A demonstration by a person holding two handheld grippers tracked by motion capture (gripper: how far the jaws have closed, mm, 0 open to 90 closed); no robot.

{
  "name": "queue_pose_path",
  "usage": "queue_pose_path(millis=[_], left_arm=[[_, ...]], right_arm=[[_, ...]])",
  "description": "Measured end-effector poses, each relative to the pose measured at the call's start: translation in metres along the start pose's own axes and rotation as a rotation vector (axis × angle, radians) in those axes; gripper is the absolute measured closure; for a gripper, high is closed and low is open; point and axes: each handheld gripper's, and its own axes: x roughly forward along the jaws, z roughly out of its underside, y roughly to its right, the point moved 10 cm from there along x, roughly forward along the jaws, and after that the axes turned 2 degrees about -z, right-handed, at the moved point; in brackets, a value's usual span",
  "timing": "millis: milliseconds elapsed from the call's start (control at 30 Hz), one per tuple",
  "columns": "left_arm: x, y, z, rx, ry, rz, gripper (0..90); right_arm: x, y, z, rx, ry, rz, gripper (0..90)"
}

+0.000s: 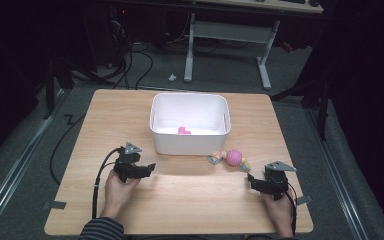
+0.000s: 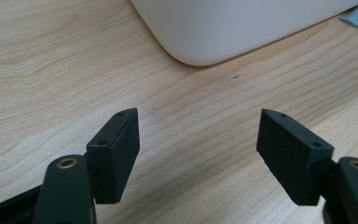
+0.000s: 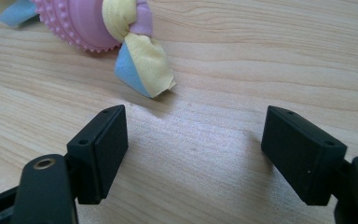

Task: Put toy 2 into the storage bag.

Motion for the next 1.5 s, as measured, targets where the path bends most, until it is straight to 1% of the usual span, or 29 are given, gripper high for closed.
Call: queue_pose_path(millis=[100,267,367,400,433,467,600,633,667,733,767,800,867,900,933,1000,1067,1167,1233,1300,1333,1500], left_arm=[[0.005,0.002,0.001,0.004,-0.005,0.009,29.8],[0.013,0.004,0.003,0.014,-0.013,0.008,28.6],[0.018,0.003,0.004,0.036,-0.023,-0.014,28.6],[0.019,0.003,0.004,0.04,-0.018,-0.017,28.6],[0.021,0.004,0.004,0.035,-0.02,-0.012,28.6],[0.022,0.004,0.004,0.043,-0.017,-0.02,28.6],[0.026,0.004,0.005,0.05,-0.02,-0.034,28.4],[0.026,0.004,0.005,0.05,-0.021,-0.032,28.3],[0.027,0.005,0.005,0.057,-0.017,-0.034,28.1],[0.029,0.004,0.005,0.079,-0.012,-0.051,27.6],[0.03,0.004,0.005,0.085,-0.004,-0.056,27.5],[0.03,0.004,0.005,0.084,0.006,-0.056,27.1],[0.031,0.004,0.006,0.09,0.045,-0.052,25.4],[0.031,0.004,0.006,0.086,0.056,-0.05,25.0],[0.03,0.003,0.007,0.078,0.057,-0.06,25.4],[0.03,0.003,0.007,0.073,0.055,-0.064,25.0],[0.03,0.002,0.007,0.069,0.056,-0.07,24.9],[0.03,0.002,0.007,0.065,0.057,-0.073,24.8],[0.03,0.002,0.007,0.064,0.057,-0.072,24.9],[0.029,0.002,0.007,0.064,0.057,-0.071,24.9],[0.029,0.002,0.007,0.064,0.057,-0.072,24.9],[0.029,0.002,0.007,0.063,0.058,-0.072,25.6]], right_arm=[[0.0,0.0,0.0,0.0,0.0,0.0,22.9],[0.0,0.0,0.0,0.0,0.0,0.0,22.9],[0.0,0.0,0.0,0.0,0.0,0.0,22.9],[0.0,0.0,0.0,0.001,0.001,0.0,22.9],[0.0,0.0,0.0,0.001,0.001,0.0,22.9],[0.0,0.0,0.0,0.001,0.001,0.0,22.9],[0.0,0.0,0.0,0.001,0.0,0.0,23.0],[0.0,0.0,0.0,0.002,0.0,0.001,23.0],[0.0,0.0,0.0,0.008,0.0,0.005,23.0],[0.001,0.0,-0.001,0.012,0.001,0.009,23.0],[0.001,0.0,-0.001,0.012,0.0,0.008,23.0],[0.001,0.0,-0.001,0.012,0.001,0.009,23.0],[0.001,0.0,-0.001,0.014,-0.001,0.007,22.7],[0.001,0.001,-0.001,0.012,0.0,0.012,22.6],[0.001,0.0,-0.001,0.013,0.0,0.015,22.4],[0.001,0.0,-0.001,0.013,-0.001,0.01,22.5],[0.0,0.0,0.0,0.0,0.0,-0.002,23.3],[-0.003,0.0,0.002,-0.011,-0.018,-0.011,26.2],[-0.005,-0.001,0.002,-0.022,-0.03,-0.009,28.3],[-0.008,-0.002,0.003,-0.034,-0.041,-0.012,28.5],[-0.01,-0.003,0.003,-0.04,-0.042,-0.011,28.5],[-0.022,-0.009,-0.001,-0.046,-0.03,-0.04,28.4]])
